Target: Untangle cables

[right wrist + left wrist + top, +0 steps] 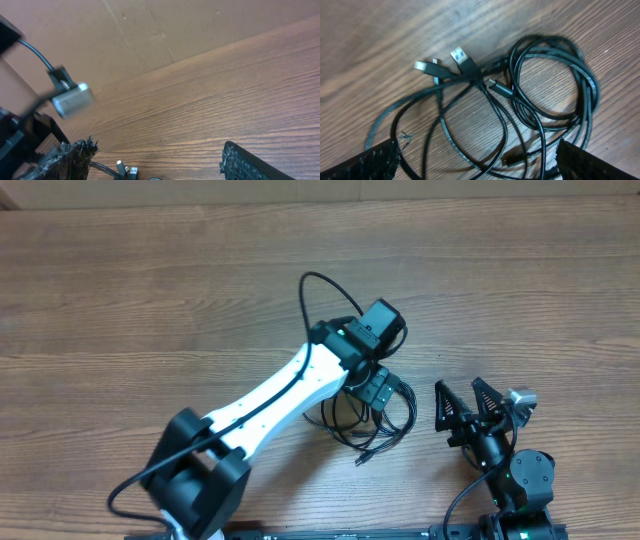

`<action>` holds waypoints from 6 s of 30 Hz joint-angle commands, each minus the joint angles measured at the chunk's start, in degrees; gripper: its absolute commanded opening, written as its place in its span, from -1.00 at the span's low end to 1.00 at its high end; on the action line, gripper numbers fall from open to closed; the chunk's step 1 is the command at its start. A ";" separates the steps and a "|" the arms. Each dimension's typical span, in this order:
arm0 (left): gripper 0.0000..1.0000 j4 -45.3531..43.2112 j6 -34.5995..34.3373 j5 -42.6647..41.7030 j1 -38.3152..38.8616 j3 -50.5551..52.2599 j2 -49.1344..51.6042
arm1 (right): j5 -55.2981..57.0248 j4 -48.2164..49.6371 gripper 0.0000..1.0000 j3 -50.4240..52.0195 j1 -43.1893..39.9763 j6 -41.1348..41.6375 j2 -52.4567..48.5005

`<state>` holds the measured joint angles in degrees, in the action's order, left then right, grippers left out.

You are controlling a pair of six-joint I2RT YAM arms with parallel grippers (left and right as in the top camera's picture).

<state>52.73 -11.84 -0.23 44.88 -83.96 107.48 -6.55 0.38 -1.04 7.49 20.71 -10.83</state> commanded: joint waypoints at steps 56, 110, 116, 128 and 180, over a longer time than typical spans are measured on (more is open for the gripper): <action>-0.27 -15.52 10.82 5.18 3.78 -0.92 11.34 | 1.42 -0.11 0.67 0.57 -0.15 0.33 0.46; -0.92 3.98 4.94 11.19 5.70 -16.96 12.33 | 1.57 -0.09 0.71 0.57 -0.15 0.31 0.46; -0.91 10.25 3.74 11.10 5.73 -26.86 12.33 | 0.46 -0.09 0.81 0.57 -0.15 0.31 0.46; -0.92 20.37 -0.24 6.14 5.84 -40.48 12.33 | -0.61 -0.02 0.80 0.57 -0.15 0.31 0.46; -0.92 29.97 -1.97 0.66 6.01 -52.06 -11.93 | 0.11 -0.74 0.68 0.57 -0.15 -1.16 0.46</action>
<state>83.15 -13.04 -1.32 50.98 -135.28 95.61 -7.18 -0.54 -1.06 7.49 19.84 -10.39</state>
